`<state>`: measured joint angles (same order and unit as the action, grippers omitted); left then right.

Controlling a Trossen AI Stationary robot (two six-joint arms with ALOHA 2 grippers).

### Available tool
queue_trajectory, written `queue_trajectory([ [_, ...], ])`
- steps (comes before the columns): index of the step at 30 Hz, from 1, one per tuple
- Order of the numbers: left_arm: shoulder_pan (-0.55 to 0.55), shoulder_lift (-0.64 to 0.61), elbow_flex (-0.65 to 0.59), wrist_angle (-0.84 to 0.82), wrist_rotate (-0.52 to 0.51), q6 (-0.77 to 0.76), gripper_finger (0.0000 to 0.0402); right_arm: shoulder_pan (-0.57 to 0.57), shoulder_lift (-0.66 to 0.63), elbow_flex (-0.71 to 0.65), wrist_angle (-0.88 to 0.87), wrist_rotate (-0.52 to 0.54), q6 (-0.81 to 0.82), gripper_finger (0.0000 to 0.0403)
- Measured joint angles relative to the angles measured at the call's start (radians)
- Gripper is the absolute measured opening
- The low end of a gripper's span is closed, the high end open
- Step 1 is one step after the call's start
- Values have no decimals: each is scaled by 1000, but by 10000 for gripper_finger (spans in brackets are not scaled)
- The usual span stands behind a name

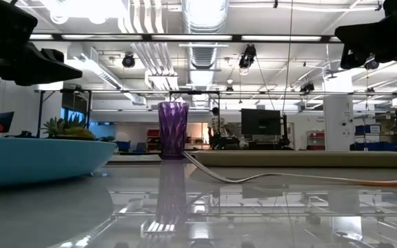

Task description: Pick and place plate/cup/fork/spoon on tray

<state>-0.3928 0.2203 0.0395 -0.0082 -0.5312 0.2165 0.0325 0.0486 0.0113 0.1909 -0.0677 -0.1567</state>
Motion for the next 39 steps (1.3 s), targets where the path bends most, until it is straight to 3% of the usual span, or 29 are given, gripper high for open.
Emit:
queue_trajectory([
  [29,0,0,0,0,0,0,2,0,0,0,0,0,6,9],
  [31,0,0,0,0,0,0,2,0,0,0,0,-7,107,9],
  [36,0,0,0,0,0,0,2,0,0,0,0,-11,535,9],
  [39,0,0,-2,10,-1,0,2,0,0,0,6,-2,583,9],
])
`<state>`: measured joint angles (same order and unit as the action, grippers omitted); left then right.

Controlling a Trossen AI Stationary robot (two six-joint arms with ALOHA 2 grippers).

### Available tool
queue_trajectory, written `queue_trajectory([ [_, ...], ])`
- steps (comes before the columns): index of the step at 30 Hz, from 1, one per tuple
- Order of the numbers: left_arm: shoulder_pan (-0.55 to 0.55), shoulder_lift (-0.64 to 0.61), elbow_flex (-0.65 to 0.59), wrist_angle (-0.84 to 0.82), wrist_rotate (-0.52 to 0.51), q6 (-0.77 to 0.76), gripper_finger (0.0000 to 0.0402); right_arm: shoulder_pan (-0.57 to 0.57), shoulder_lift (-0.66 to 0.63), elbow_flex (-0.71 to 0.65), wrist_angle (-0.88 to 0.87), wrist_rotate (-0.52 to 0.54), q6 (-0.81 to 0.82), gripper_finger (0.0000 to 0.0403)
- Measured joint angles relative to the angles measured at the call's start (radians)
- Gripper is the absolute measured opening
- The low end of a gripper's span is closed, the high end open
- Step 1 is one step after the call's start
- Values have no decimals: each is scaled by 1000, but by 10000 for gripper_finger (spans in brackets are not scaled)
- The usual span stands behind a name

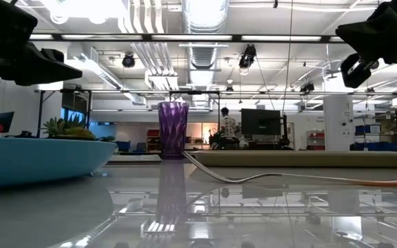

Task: Pick and place plate/cup/fork/spoon on tray
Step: Put the purple cup on the tray

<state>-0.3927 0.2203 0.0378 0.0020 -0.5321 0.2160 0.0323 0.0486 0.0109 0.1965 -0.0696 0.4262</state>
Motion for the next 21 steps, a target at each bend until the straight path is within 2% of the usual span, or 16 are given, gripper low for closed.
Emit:
queue_trajectory([
  [3,0,0,-1,61,7,-24,2,0,0,0,2,2,0,9],
  [8,0,0,-1,210,31,-201,2,0,0,0,2,2,7,9],
  [15,0,0,-1,477,33,-155,2,0,1,0,8,29,25,9],
  [21,0,0,0,703,33,-157,2,0,13,1,143,45,-10,9],
])
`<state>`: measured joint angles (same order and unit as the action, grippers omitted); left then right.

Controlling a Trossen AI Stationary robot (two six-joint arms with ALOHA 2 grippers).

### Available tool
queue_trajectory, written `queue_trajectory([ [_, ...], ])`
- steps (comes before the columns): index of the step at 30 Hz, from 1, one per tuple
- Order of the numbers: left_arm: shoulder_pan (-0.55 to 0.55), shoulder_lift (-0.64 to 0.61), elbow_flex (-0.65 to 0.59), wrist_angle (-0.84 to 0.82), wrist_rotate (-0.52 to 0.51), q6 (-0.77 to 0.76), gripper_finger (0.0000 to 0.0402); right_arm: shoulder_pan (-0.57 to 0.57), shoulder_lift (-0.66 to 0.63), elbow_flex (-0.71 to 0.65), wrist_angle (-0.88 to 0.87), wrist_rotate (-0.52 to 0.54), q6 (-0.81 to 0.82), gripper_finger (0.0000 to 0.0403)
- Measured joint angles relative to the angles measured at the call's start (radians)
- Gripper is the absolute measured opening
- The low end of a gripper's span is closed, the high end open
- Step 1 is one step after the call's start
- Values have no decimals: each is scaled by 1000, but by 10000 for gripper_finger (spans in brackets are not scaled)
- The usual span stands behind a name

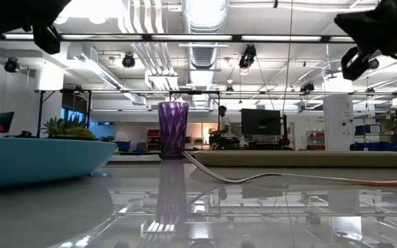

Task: Pick and place plate/cup/fork/spoon on tray
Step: Put the purple cup on the tray

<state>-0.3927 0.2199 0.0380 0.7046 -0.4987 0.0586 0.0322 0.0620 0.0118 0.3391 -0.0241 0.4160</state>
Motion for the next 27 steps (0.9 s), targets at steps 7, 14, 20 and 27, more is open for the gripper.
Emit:
queue_trajectory([
  [7,0,2,0,84,1,-47,2,0,5,107,37,27,-154,9],
  [14,0,123,75,137,-12,-53,1,0,47,190,26,28,-266,9],
  [20,9,351,240,160,-144,32,1,0,92,251,-22,27,-287,9],
  [27,83,612,483,72,-300,123,1,0,153,300,-50,27,-312,9],
])
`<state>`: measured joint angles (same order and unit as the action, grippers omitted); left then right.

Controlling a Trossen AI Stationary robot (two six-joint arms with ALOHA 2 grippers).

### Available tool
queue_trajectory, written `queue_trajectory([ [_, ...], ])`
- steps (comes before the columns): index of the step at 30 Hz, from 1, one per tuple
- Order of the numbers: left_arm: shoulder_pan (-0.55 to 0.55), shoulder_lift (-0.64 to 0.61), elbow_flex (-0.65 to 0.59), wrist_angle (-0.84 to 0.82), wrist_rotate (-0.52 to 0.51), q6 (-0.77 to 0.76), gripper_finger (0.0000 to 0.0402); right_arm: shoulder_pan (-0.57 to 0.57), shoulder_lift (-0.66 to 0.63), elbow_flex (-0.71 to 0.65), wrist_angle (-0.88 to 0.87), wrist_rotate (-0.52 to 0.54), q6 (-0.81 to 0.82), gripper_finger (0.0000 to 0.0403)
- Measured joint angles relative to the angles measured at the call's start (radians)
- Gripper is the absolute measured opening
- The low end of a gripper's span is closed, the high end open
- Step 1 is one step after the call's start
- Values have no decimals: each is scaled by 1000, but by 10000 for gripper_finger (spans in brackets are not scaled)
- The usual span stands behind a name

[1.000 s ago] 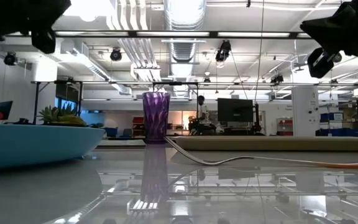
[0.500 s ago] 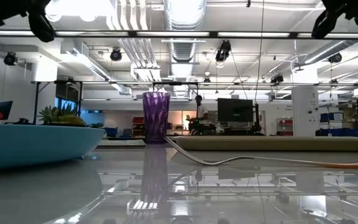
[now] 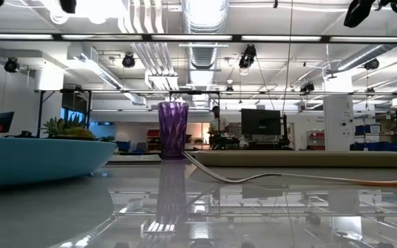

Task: Pick and place plate/cup/fork/spoon on tray
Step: Put the purple cup on the tray

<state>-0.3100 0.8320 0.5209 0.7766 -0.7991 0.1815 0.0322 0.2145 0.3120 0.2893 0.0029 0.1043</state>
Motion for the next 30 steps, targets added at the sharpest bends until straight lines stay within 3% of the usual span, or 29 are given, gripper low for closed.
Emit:
queue_trajectory([
  [9,186,229,317,-450,43,-73,0,0,45,11,-24,0,10,9],
  [18,510,456,702,-1044,540,-176,0,0,43,11,-25,-1,27,9],
  [24,689,596,844,-1325,639,-104,0,0,43,11,-37,-2,39,9],
  [30,792,687,859,-1400,742,25,0,0,43,11,-51,-2,42,9],
])
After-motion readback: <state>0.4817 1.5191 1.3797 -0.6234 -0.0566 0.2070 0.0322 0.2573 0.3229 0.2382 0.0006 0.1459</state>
